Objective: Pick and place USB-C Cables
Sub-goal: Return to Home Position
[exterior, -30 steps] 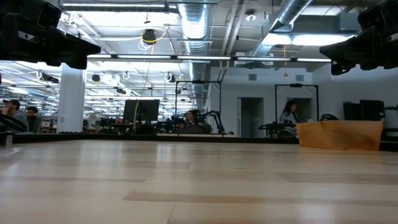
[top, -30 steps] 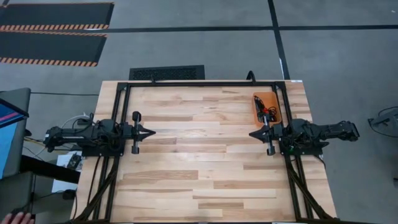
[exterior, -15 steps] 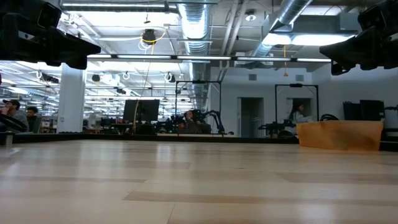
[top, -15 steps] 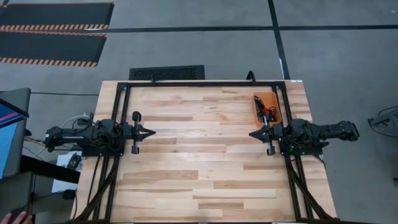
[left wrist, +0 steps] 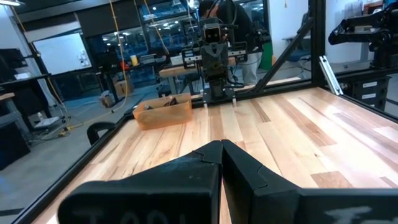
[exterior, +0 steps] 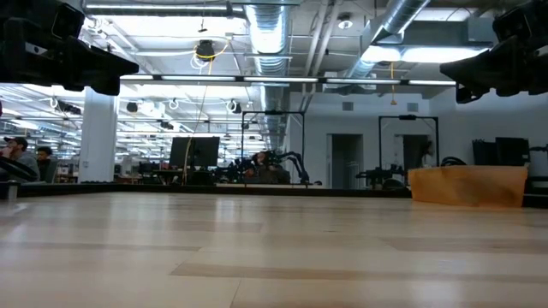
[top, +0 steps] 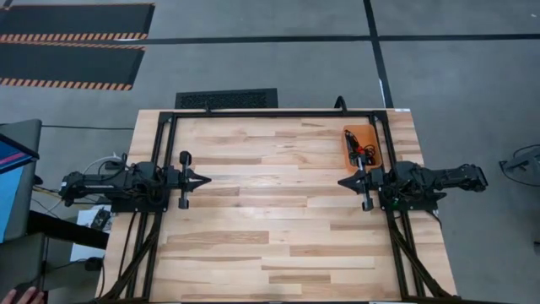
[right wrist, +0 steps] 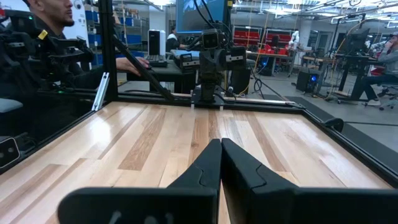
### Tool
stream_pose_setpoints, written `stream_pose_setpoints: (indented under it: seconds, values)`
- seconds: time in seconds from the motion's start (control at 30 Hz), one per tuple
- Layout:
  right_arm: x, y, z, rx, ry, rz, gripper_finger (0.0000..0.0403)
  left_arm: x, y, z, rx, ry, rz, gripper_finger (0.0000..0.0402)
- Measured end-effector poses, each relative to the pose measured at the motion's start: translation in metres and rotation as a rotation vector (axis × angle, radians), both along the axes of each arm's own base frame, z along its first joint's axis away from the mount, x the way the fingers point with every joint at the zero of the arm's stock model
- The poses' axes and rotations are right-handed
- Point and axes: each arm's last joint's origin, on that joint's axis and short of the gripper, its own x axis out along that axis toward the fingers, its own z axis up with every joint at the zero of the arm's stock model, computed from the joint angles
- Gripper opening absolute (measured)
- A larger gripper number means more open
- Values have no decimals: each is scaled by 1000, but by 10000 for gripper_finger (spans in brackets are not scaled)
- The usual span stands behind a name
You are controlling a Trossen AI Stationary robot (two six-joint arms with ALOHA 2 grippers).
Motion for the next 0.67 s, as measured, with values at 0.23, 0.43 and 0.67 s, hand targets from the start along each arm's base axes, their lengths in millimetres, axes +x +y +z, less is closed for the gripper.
stream_pose_setpoints:
  seconds: [0.23, 0.43, 0.67]
  values:
    - [0, 0, 0, 0, 0, 0, 33, 0, 0, 0, 0, 0, -1, 0]
    - [0, 0, 0, 0, 0, 0, 33, 0, 0, 0, 1, 0, -1, 0]
    - [0, 0, 0, 0, 0, 0, 33, 0, 0, 0, 1, 0, -1, 0]
